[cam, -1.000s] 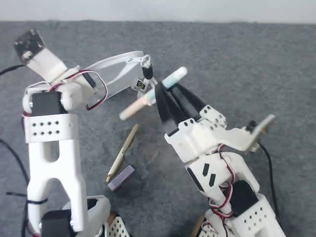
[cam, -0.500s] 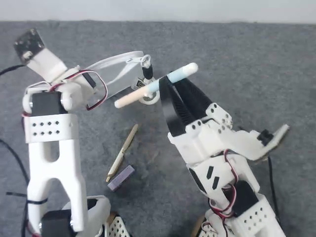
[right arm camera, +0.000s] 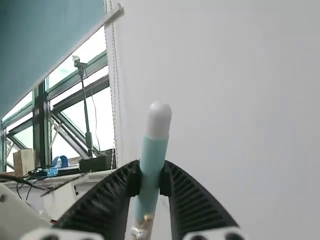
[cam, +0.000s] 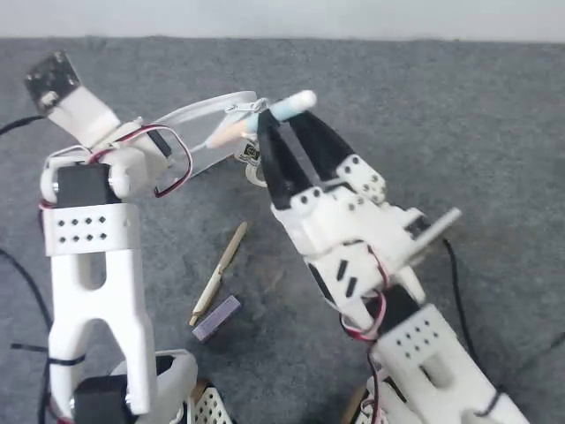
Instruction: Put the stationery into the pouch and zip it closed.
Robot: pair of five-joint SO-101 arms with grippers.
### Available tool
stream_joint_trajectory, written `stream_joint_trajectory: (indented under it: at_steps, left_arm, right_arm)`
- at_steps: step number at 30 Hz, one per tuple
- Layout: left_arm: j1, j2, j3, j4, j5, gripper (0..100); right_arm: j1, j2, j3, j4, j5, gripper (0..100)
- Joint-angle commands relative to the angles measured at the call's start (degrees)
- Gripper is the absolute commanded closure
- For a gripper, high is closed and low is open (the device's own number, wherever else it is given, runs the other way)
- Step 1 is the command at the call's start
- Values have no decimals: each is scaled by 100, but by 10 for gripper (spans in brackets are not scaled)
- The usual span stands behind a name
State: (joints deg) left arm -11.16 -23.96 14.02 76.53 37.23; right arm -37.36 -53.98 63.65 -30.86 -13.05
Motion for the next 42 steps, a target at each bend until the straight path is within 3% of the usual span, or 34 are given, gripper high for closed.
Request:
stream_joint_trajectory:
  at_steps: [1, 11, 22, 31, 37, 42]
  left_arm:
    - [-18, 9, -4, -79, -53, 988]
    - [-26, 9, -4, -70, -53, 988]
    - [-9, 18, -4, -70, -53, 988]
    - [-35, 18, -4, -70, -53, 988]
    - [-35, 18, -4, -70, -53, 988]
    - [-35, 18, -4, -62, -53, 988]
  right_arm:
    - [-40, 593, -545, -321, 158, 992]
    - [-40, 1640, -1204, -927, 721, 992]
    - [-171, 1604, -1618, -927, 721, 992]
    - [-145, 2501, -1987, -971, 738, 992]
    - [-189, 3064, -1987, -971, 1758, 992]
    - [-382, 3433, -1811, -963, 2154, 992]
